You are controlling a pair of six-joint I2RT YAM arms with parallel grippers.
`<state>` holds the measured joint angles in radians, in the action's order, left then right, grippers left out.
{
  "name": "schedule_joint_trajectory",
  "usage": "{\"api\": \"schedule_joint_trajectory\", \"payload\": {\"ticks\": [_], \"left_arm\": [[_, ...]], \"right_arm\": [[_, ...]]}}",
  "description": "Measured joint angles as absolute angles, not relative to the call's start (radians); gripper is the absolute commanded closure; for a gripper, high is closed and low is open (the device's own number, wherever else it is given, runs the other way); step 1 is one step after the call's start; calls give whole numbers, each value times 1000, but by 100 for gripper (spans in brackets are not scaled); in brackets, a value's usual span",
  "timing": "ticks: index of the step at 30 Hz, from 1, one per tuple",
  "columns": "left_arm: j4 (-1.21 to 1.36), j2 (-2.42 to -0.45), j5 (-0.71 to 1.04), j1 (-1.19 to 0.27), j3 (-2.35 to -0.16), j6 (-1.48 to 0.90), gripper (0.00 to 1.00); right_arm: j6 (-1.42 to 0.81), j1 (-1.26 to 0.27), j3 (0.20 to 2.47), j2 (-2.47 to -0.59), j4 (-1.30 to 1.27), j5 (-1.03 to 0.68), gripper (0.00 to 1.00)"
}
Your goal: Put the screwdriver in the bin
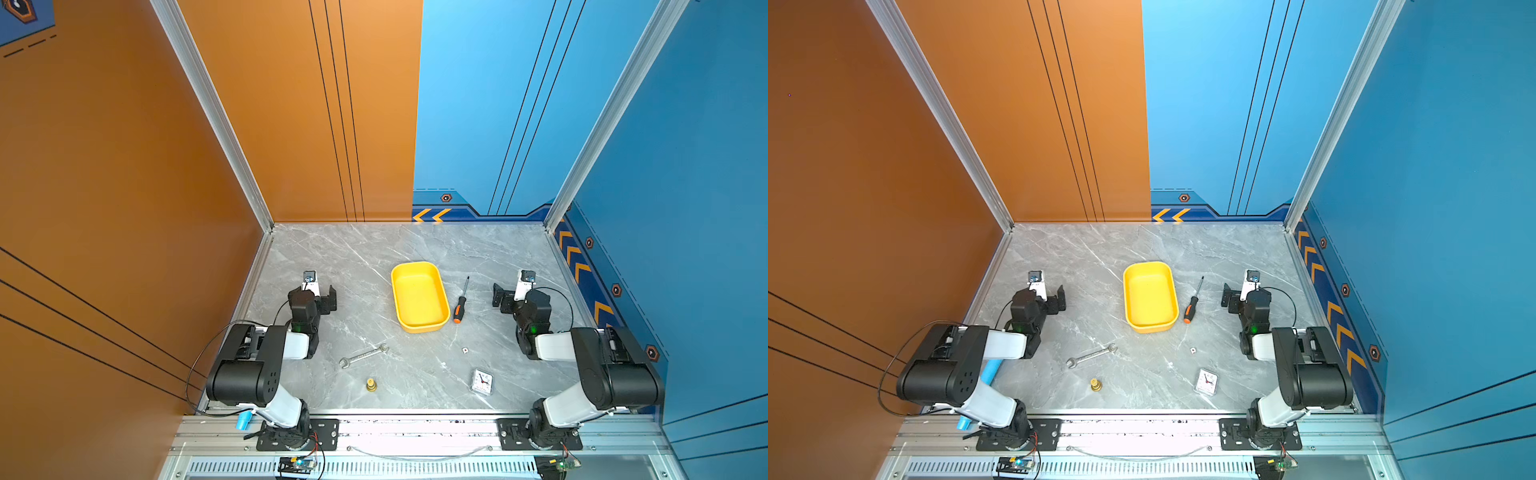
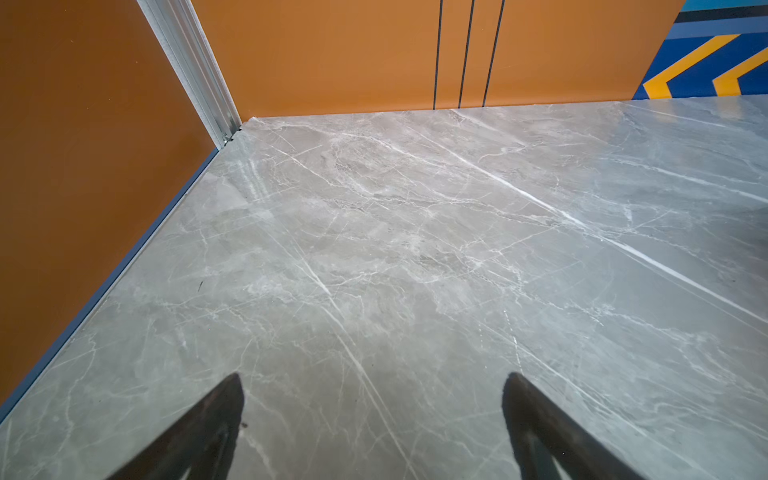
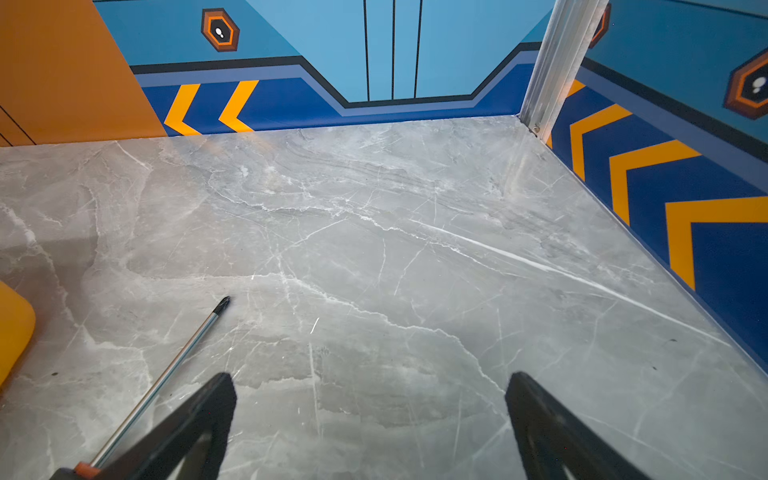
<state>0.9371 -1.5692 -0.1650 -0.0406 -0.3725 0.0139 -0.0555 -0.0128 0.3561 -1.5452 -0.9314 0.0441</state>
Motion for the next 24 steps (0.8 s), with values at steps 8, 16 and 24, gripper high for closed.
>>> {"api": "schedule_joint_trajectory", "payload": {"ticks": [8, 16, 24], "left_arm": [[937, -1569, -165, -41, -373, 14, 2], [937, -1569, -164, -41, -373, 14, 2], [881, -1527, -164, -41, -374, 15, 2]], "right_arm": [[-56, -13, 356, -1545, -931, 44, 0], [-56, -13, 357, -1545, -927, 54, 0], [-63, -21, 410, -1472, -767, 113, 0]]}}
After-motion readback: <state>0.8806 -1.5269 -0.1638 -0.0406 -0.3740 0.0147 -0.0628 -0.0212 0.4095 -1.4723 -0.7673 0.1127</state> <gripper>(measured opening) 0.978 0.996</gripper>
